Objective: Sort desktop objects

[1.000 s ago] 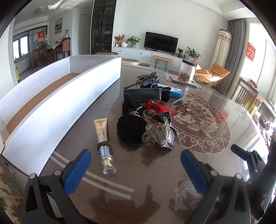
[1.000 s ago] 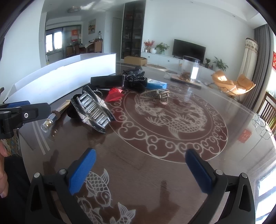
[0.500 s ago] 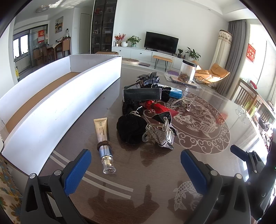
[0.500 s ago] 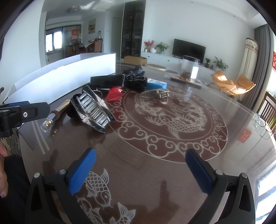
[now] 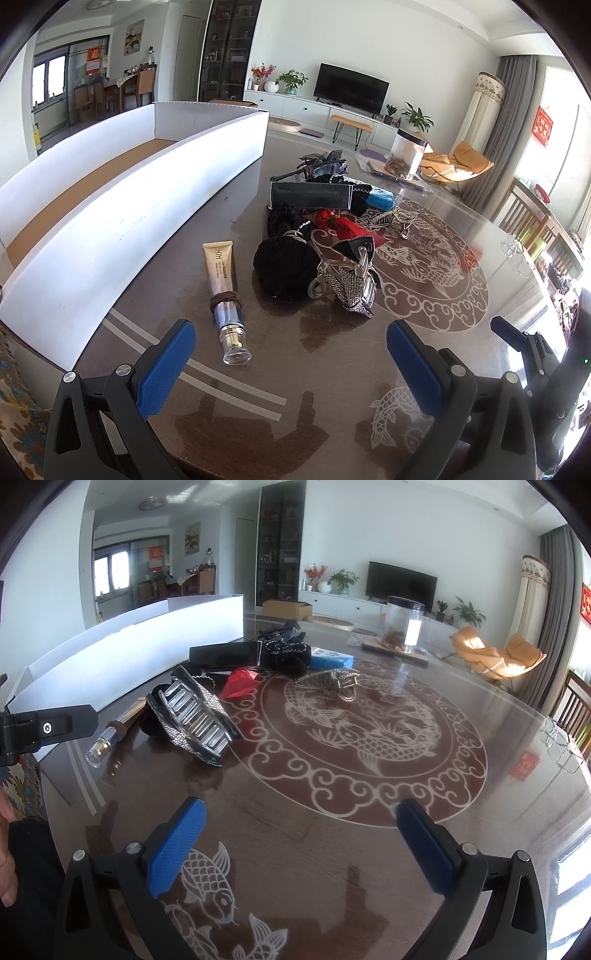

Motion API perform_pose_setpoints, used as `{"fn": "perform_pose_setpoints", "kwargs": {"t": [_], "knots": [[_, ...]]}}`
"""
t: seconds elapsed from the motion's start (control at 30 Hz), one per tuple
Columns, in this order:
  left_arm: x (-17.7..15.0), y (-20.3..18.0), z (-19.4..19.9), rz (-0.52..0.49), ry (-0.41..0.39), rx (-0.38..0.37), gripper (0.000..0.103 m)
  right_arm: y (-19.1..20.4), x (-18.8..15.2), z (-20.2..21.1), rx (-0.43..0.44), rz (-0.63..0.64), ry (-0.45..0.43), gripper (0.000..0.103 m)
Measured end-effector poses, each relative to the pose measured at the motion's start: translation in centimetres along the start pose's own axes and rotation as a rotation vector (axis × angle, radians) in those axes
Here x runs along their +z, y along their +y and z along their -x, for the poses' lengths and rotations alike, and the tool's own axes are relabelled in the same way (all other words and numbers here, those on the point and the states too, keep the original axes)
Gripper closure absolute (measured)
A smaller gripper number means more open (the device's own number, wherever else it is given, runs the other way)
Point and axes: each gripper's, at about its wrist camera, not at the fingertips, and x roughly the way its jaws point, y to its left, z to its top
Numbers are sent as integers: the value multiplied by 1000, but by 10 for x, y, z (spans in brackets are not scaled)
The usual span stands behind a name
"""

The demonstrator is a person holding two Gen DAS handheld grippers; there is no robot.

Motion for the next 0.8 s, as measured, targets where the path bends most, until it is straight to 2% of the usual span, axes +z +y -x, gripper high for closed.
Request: {"fn": "perform_pose_setpoints", "kwargs": {"t": [0.27,0.63,0.8], "knots": [[0,-6,-12,-28,56,59,0,-5,1,0,30,-22,1,0],[-1,-7,-15,-37,75,86,0,-9,0,0,49,-48,-1,0],[2,10,-37,44,193,94,0,-9,0,0,49,-49,0,0]]}}
